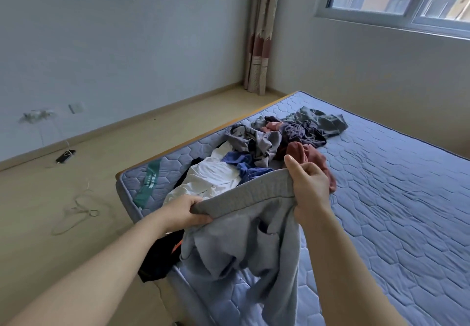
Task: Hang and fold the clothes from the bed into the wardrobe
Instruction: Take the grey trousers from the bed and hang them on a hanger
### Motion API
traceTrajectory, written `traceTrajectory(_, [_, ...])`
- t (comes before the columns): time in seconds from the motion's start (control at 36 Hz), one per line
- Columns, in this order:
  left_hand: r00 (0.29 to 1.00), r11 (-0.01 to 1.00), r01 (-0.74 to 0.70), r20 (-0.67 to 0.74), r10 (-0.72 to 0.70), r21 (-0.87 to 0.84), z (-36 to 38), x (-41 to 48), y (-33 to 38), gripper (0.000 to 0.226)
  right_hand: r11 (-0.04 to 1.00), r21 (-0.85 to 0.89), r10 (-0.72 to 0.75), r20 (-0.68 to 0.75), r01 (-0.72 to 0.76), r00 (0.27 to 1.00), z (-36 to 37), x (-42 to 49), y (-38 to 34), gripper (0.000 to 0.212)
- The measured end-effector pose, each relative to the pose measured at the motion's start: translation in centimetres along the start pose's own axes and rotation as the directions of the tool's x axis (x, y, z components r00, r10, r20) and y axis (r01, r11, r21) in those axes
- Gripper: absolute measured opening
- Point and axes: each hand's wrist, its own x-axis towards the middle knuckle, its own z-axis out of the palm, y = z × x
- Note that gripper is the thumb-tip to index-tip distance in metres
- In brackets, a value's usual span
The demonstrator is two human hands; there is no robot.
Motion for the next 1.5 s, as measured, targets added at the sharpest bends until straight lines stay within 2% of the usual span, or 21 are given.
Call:
traceTrajectory(0.06, [0.994, 0.99, 0.035, -0.103, -0.021, 0.135, 0.0, 0.4, -0.1, 0.036, 1.0, 0.01, -0.008, -0.025, 0.009, 1.0, 0.0, 0.0, -0.3, 0.041])
traceTrajectory(0.11, [0.918, 0.942, 0.173, -0.393, -0.048, 0.289, 0.0, 0.5, 0.3, 0.021, 0.999, 0.038, -0.005, -0.057, 0.007, 0.998, 0.0, -0.1, -0.3, 0.042])
traceTrajectory(0.17, [0.79, 0.957, 0.252, -0.602, -0.115, 0.147, 0.3, 0.0, 2.0, 0.009, 0.998, 0.061, 0.015, -0.072, -0.01, 0.997, 0.3, -0.2, -0.1, 0.041])
traceTrajectory(0.19, [0.803, 0.982, 0.187, -0.581, -0.134, 0.031, 0.5, 0.0, 3.0, 0.009, 0.998, 0.053, 0.033, -0.064, -0.029, 0.997, 0.6, -0.4, 0.0, 0.041])
traceTrajectory(0.22, [0.874, 0.992, 0.086, -0.471, -0.121, -0.095, 0.7, 0.0, 4.0, 0.013, 0.998, 0.043, 0.054, -0.048, -0.052, 0.997, 0.9, -0.5, 0.1, 0.04])
traceTrajectory(0.28, [0.996, 0.949, -0.058, -0.088, 0.032, -0.31, 1.4, -0.9, 6.9, 0.033, 0.994, 0.027, 0.106, 0.006, -0.106, 0.994, 1.7, -0.9, 0.5, 0.037])
traceTrajectory(0.31, [0.99, 0.931, -0.106, 0.054, 0.133, -0.348, 1.8, -1.4, 8.1, 0.046, 0.99, 0.026, 0.134, 0.048, -0.135, 0.99, 2.0, -1.1, 0.6, 0.035])
traceTrajectory(0.36, [0.95, 0.889, -0.203, 0.137, 0.28, -0.41, 2.4, -1.5, 9.2, 0.065, 0.979, 0.061, 0.182, 0.163, -0.194, 0.97, 2.4, -1.7, 0.6, 0.032])
traceTrajectory(0.44, [0.954, 0.894, -0.266, 0.032, 0.297, -0.36, 2.6, -0.8, 9.4, 0.058, 0.966, 0.097, 0.203, 0.294, -0.241, 0.934, 2.6, -2.4, 0.1, 0.029])
traceTrajectory(0.53, [0.927, 0.962, -0.272, -0.269, 0.263, 0.004, 2.7, 0.6, 8.5, 0.029, 0.971, 0.03, 0.214, 0.344, -0.238, 0.914, 2.6, -2.6, -0.1, 0.023])
traceTrajectory(0.56, [0.903, 0.964, -0.265, -0.34, 0.262, 0.038, 2.7, 0.9, 8.2, 0.027, 0.974, -0.003, 0.211, 0.352, -0.225, 0.912, 2.5, -2.4, 0.0, 0.023])
traceTrajectory(0.69, [0.887, 0.932, -0.341, -0.371, 0.276, -0.122, 1.1, 0.5, 7.8, 0.025, 0.985, -0.167, 0.028, 0.377, 0.039, 0.926, 1.7, -1.7, -0.3, 0.01])
traceTrajectory(0.72, [0.885, 0.91, -0.383, -0.348, 0.311, -0.162, 0.7, 0.1, 8.1, 0.026, 0.98, -0.183, 0.011, 0.425, 0.074, 0.905, 1.6, -1.8, -0.2, 0.019])
traceTrajectory(0.81, [0.861, 0.828, -0.489, -0.308, 0.405, -0.276, -0.6, -0.8, 8.9, 0.022, 0.974, -0.207, 0.049, 0.585, 0.091, 0.81, 2.0, -2.3, 0.3, 0.039])
traceTrajectory(0.92, [0.812, 0.751, -0.565, -0.393, 0.432, -0.342, -2.8, -1.7, 9.3, 0.016, 0.934, -0.323, 0.075, 0.599, 0.155, 0.797, 2.7, -2.5, 1.5, 0.033])
traceTrajectory(1.06, [0.788, 0.661, -0.584, -0.526, 0.322, -0.471, -6.3, -3.1, 8.3, 0.015, 0.724, -0.637, 0.221, 0.578, 0.265, 0.785, 4.6, -1.8, 3.9, 0.05])
traceTrajectory(1.11, [0.758, 0.669, -0.597, -0.583, 0.292, -0.442, -7.7, -3.8, 7.6, 0.012, 0.653, -0.698, 0.256, 0.568, 0.293, 0.782, 5.7, -1.8, 4.5, 0.046])
traceTrajectory(1.17, [0.738, 0.733, -0.577, -0.614, 0.278, -0.361, -8.6, -4.3, 7.0, 0.013, 0.655, -0.692, 0.243, 0.574, 0.305, 0.782, 6.7, -2.4, 4.3, 0.032])
traceTrajectory(1.25, [0.715, 0.86, -0.46, -0.666, 0.212, -0.219, -9.9, -4.6, 5.9, 0.024, 0.781, -0.569, 0.187, 0.606, 0.257, 0.773, 8.4, -2.7, 4.6, 0.013])
traceTrajectory(1.31, [0.696, 0.928, -0.342, -0.704, 0.145, -0.146, -10.9, -4.9, 4.8, 0.026, 0.824, -0.514, 0.152, 0.603, 0.237, 0.783, 9.8, -2.9, 4.7, 0.015])
traceTrajectory(1.5, [0.636, 0.984, 0.03, -0.756, -0.155, -0.177, -12.5, -6.6, 0.4, 0.012, 0.858, -0.45, 0.113, 0.637, 0.248, 0.762, 14.6, -3.5, 3.2, 0.007])
